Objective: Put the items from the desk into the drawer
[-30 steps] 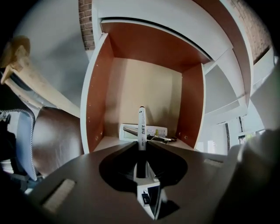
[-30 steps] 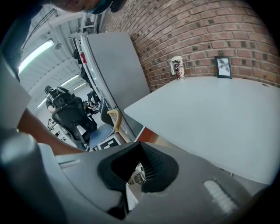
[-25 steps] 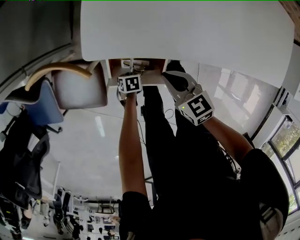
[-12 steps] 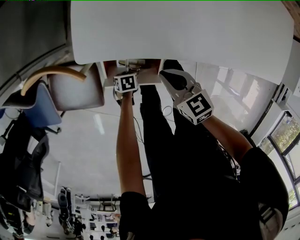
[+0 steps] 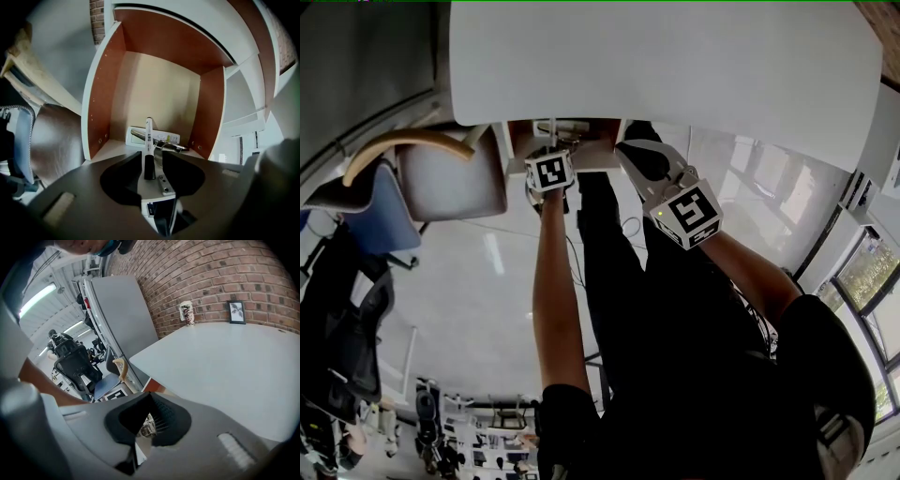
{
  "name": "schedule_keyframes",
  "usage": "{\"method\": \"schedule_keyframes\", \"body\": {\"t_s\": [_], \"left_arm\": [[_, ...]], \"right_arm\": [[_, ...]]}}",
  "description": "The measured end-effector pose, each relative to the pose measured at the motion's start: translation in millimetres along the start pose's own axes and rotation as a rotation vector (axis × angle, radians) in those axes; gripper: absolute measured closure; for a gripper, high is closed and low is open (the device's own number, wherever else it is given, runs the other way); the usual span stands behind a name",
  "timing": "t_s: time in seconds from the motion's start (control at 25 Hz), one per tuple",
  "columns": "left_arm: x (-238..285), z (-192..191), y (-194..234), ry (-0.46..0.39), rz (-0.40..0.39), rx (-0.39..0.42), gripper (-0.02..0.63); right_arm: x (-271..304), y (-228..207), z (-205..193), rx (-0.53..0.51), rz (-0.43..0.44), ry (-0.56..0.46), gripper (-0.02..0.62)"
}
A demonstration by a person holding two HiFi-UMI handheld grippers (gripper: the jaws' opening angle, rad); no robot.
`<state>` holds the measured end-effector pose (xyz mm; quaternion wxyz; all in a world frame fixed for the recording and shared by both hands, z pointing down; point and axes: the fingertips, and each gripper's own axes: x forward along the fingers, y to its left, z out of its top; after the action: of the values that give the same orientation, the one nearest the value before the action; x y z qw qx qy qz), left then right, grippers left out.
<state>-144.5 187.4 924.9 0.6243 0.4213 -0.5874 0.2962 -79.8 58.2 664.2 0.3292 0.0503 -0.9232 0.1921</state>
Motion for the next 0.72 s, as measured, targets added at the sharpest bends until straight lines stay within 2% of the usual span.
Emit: {"method": "schedule_keyframes", "body": {"t_s": [0.08, 0.4, 0.6, 0.72], "left_arm": [[-7, 1, 3, -0.019, 0.002, -0.03, 0.454], [-49, 4, 4, -0.124, 0.003, -0.129, 0.591], [-100, 28, -10, -0.323, -0.079, -0.213, 0.591], [-139, 39, -22, -0.397, -0.083, -0.217, 0.591]], "right_arm": [[-2, 1, 3, -0.008, 0.003, -0.003, 0.592], [-14, 13, 21, -0.054, 0.008, -0.023, 0.592], [-36, 19, 46, -0.065, 0.004, -0.058, 0.592], [-58, 16, 63, -0.071, -0.002, -0.08, 0.592]]}}
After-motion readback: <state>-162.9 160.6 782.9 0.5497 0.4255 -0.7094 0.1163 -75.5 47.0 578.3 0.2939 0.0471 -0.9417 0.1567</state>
